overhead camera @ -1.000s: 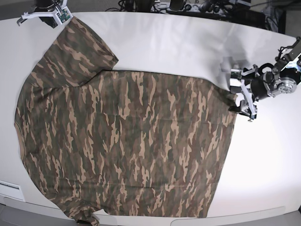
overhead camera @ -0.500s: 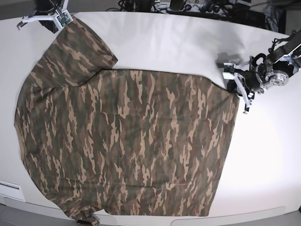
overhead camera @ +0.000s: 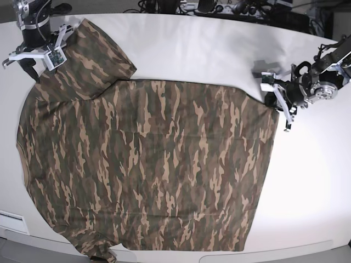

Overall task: Fold the T-shirt properly
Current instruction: 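Move both grippers to the shirt's shoulder corners and grasp them, then pull the grasped shoulder corners away from the hem with both grippers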

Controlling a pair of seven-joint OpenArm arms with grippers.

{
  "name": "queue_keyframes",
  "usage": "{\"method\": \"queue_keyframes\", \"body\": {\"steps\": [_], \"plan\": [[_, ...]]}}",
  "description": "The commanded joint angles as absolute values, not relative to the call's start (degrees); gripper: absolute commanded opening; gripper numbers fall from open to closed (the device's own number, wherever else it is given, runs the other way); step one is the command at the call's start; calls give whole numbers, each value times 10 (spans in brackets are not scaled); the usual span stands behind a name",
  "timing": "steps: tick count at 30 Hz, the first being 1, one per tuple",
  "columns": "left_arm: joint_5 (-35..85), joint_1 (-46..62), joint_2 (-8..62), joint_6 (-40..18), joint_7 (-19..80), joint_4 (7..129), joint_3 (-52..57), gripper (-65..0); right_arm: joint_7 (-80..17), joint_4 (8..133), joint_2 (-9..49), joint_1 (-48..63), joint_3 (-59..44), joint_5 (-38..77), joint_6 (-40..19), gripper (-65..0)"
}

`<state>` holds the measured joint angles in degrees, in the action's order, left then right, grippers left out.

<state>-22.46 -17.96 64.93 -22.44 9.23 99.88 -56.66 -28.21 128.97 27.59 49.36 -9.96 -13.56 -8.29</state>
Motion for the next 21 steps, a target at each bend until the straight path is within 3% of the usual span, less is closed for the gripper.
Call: {"method": "queue_keyframes", "body": {"steps": [1,6,21], "plan": [[-222,-183,660,-233,95,1000,-567,-650,-270,1286,289,488,-106,-128,-77,-358],[-222,-183,660,-233,95,1000,-567,-650,-269,1220,305,451,-105,-59,-132,-358],[-222,-183,660,-233,95,1000,-567,-650,-254,1067,305,360,-105,-18,-170,-358]]}}
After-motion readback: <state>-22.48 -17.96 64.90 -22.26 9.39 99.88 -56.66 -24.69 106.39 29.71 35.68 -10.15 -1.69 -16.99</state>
